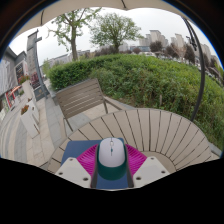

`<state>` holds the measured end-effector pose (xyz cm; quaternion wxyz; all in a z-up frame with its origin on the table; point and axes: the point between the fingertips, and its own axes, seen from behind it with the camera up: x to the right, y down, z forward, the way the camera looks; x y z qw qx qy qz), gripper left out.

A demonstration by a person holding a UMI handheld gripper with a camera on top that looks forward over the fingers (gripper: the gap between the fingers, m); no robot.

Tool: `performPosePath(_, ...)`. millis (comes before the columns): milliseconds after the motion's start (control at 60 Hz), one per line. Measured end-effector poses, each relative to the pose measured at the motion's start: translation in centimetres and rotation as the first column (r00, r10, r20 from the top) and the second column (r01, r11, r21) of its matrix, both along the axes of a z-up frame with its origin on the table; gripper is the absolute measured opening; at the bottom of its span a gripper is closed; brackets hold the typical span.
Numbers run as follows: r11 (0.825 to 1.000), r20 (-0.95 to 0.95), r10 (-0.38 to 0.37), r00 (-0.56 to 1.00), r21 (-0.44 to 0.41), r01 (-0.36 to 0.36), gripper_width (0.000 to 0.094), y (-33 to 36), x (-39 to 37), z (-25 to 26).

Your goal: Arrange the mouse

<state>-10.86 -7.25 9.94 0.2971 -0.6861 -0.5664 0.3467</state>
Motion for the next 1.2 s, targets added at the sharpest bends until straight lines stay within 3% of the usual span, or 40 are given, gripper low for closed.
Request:
performPosePath(133, 0.999, 0.031, 0.036, 0.999, -0.003, -0.036, 0.0413, -4.8, -2.5, -3.6)
performPosePath(400, 0.990, 0.080, 0.097, 0.992, 0.098, -0.105, 0.0442, -7.9, -2.7, -10.4)
performPosePath(517, 0.988, 0.074, 0.095, 0.993, 0.112, -0.103, 0.0510, -7.8, -2.6, -10.9)
performPosePath(550, 0.987, 0.083, 0.095, 0.992, 0.120, -0.105, 0.0568, -7.8, -2.3, -10.8)
performPosePath(617, 0.986, 0.096, 0.073, 0.993, 0.145, -0.086, 0.0867, -7.0, -1.4, -9.7)
performPosePath(650, 0.986, 0.093, 0.072, 0.993, 0.145, -0.085, 0.0826, -6.7, -0.7, -8.4)
performPosePath(933, 0.988, 0.237, 0.051, 0.970, 0.128, -0.083, 0.0850, -4.9, 16.7, 2.3)
performPosePath(1050, 0.985, 0.292, 0.046, 0.955, 0.146, -0.092, 0.0848, -4.4, 23.9, 4.6)
performPosePath(1200, 0.992, 0.314, 0.017, 0.949, 0.110, -0.054, 0.0852, -4.3, 29.1, 6.1)
